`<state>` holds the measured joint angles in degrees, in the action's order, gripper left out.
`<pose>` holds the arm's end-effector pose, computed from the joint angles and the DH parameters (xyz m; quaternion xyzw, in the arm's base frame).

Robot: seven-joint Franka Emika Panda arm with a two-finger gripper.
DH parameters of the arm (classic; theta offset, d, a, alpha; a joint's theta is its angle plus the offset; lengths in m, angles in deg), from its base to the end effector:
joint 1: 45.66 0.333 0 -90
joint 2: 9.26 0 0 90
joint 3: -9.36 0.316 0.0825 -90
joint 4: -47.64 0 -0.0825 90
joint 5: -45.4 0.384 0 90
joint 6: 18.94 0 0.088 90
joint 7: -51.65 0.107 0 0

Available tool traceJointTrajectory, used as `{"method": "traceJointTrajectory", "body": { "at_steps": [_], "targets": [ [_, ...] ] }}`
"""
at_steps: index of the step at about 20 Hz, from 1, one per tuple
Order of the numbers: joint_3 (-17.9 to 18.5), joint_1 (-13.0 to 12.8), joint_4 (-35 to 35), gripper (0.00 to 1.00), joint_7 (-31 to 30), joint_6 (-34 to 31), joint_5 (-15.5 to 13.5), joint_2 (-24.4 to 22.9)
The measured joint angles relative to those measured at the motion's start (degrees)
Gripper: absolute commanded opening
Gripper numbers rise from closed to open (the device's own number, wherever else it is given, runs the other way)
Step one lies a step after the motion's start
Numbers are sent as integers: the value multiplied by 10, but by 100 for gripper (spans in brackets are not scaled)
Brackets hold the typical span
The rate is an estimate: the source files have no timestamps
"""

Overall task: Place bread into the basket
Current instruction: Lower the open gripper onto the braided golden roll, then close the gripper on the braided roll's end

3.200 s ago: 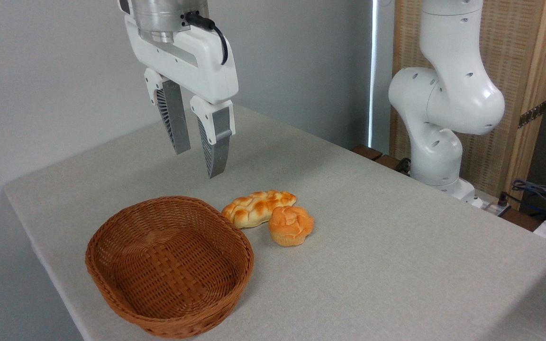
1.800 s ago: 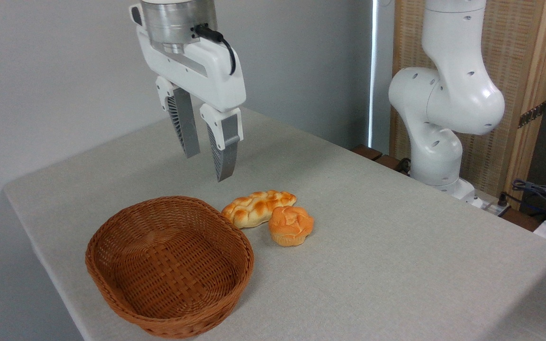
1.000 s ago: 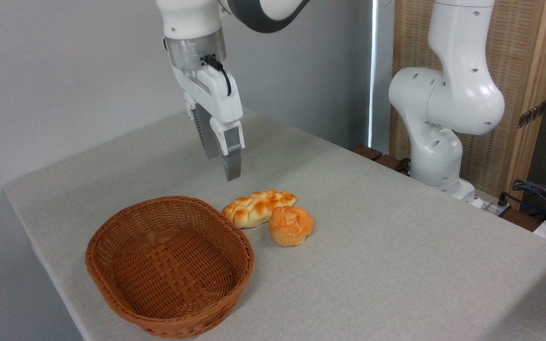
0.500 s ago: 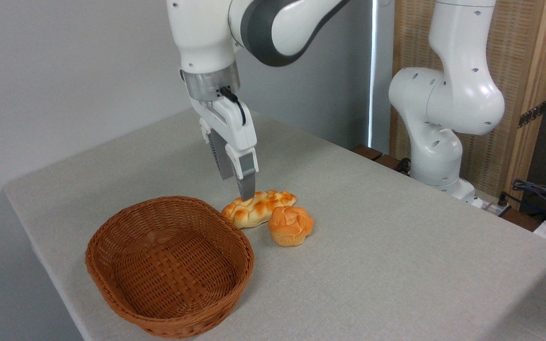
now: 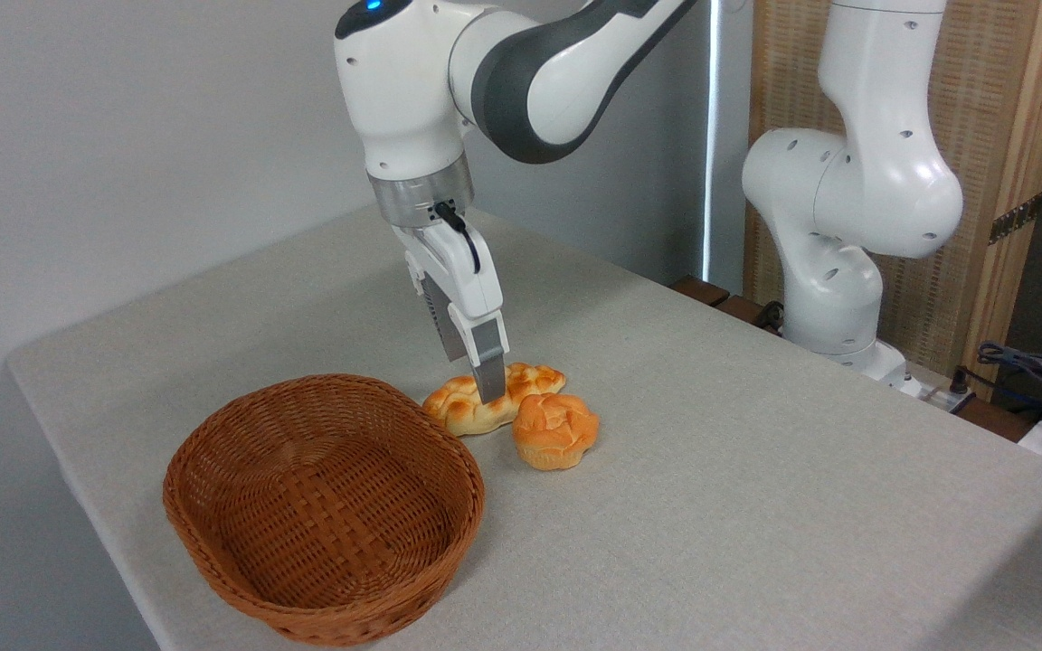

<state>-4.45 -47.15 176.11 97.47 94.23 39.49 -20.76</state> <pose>0.4595 -0.1357 0.4430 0.8728 -0.4862 -0.0281 0.0314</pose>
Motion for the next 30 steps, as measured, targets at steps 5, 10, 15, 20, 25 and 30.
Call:
{"method": "traceJointTrajectory", "body": {
  "at_steps": [5, 10, 15, 20, 25, 30],
  "targets": [
    [0, -2, 11, 100, 25, 6, 0, 6],
    [-3, -5, 19, 100, 29, 28, 0, 12],
    [-7, -8, 27, 100, 29, 39, 0, 15],
    [-7, -9, 29, 60, 29, 40, 0, 18],
    [-7, -10, 29, 47, 29, 42, 0, 19],
    [-7, -13, 29, 49, 29, 42, 0, 23]
  ]
}}
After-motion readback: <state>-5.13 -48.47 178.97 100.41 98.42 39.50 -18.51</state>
